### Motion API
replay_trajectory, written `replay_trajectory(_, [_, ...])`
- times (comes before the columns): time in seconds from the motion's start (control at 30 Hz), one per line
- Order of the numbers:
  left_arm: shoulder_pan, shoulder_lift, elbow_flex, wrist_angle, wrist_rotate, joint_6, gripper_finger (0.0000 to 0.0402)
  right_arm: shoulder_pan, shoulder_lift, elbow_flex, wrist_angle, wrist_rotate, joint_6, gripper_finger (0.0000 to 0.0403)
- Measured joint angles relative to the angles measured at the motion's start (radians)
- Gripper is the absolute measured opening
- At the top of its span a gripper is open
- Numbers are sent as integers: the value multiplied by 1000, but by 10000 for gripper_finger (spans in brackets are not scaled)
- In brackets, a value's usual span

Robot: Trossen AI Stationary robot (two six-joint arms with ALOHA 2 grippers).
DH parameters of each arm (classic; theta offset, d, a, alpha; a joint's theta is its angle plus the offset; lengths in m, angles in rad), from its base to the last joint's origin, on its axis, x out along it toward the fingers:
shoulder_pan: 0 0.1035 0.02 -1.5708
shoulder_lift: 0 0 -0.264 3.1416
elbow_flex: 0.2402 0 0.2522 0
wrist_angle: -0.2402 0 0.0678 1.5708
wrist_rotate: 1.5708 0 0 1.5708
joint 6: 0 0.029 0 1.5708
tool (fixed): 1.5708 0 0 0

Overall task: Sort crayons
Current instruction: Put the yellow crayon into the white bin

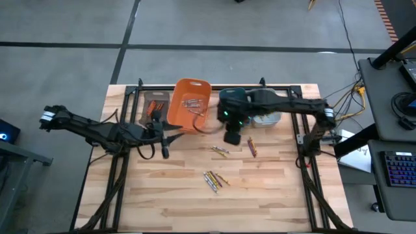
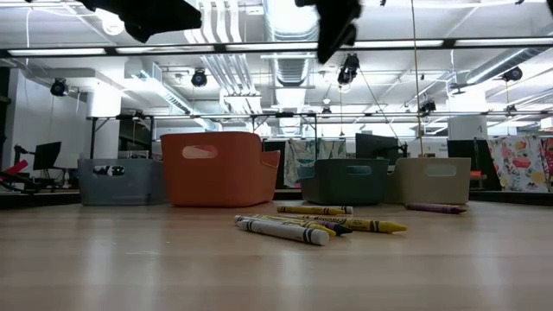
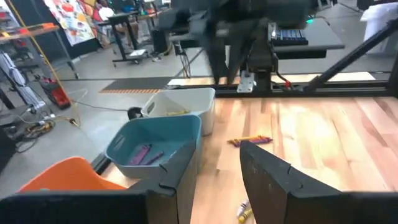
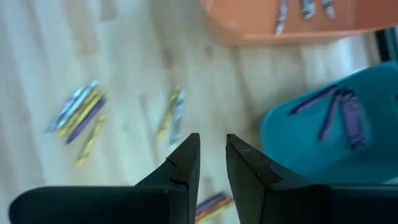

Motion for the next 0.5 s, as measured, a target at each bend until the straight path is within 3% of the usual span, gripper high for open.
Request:
replay_trajectory(0.3, [-56, 81, 51, 4, 5, -24, 107, 172, -172, -290, 68, 48, 328, 57])
replay_trajectory(0.5, [-87, 130, 92, 10, 5, -32, 107, 240, -198, -451, 77, 87, 572, 57])
